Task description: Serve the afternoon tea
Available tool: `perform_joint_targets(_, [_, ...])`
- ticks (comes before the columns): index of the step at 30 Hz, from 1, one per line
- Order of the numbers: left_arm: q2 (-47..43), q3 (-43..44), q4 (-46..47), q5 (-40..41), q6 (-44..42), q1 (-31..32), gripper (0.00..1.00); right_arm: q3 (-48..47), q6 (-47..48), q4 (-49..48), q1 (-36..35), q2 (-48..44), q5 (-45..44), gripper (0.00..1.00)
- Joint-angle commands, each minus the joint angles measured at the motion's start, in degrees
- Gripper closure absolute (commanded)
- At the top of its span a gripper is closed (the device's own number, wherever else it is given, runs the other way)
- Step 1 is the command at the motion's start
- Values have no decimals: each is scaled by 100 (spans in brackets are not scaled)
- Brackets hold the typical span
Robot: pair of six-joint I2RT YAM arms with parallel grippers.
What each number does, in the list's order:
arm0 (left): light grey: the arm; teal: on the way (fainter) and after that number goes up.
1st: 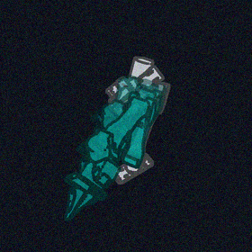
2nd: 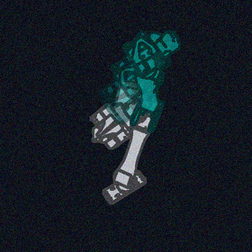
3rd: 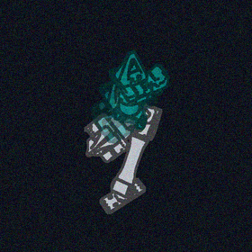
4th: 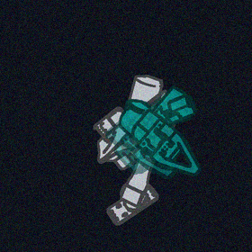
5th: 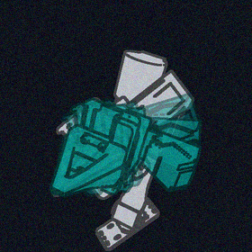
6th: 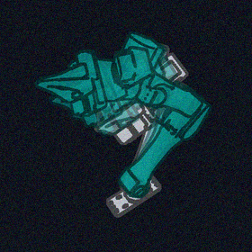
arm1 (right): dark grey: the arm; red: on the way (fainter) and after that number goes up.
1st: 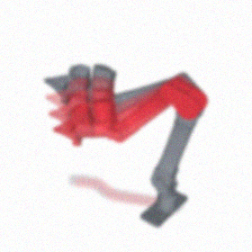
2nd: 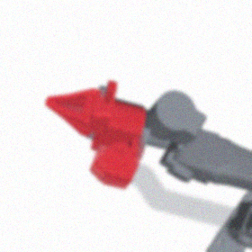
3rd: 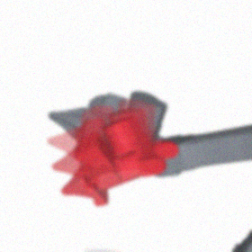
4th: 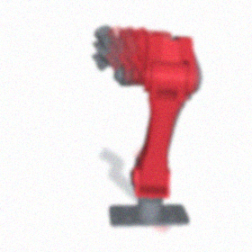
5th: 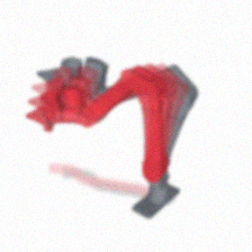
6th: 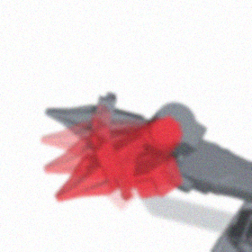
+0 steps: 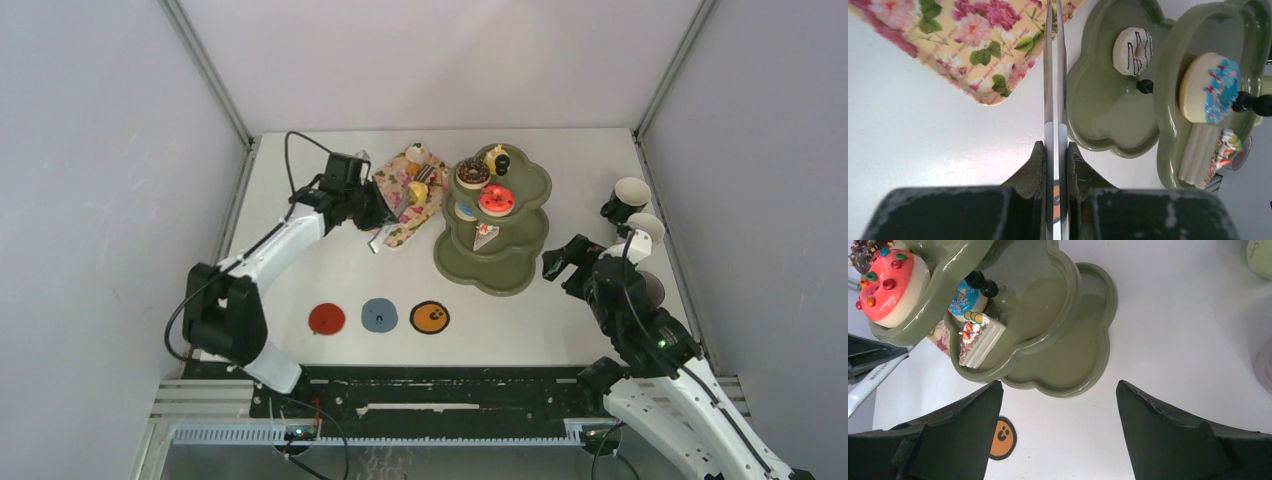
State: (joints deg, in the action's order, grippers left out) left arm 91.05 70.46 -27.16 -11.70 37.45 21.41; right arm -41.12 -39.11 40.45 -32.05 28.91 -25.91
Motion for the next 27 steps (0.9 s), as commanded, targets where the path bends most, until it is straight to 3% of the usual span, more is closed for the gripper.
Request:
perform_joint_targets(1, [-991,-47,-277,309,-501,-70,100,-190,-2,-237,-57,66,36,8])
perform_joint_targets(8, [-2212,876,-1478,903,-1353,-160,100,-194,-117,-464,-66,-82,134,8])
perform_joint_targets(14, [-2923,1643,-1692,96,-1702,-151,100,-404,132,-811,-74,-30,769,8])
perform_joint_targets(18, [-3035,2068,-1749,-584,-1789,-21,100,-562,14,-620,-95,-114,525,8])
perform_joint_targets(22, [-2731,2800,-2096,-730,-1716,415,100,-561,123,-582,-108,-390,137,8])
perform_joint_targets(27, [-2006,3903,-2591,-116,-1835,1723,100,-695,-60,-110,-109,-699,-570,9])
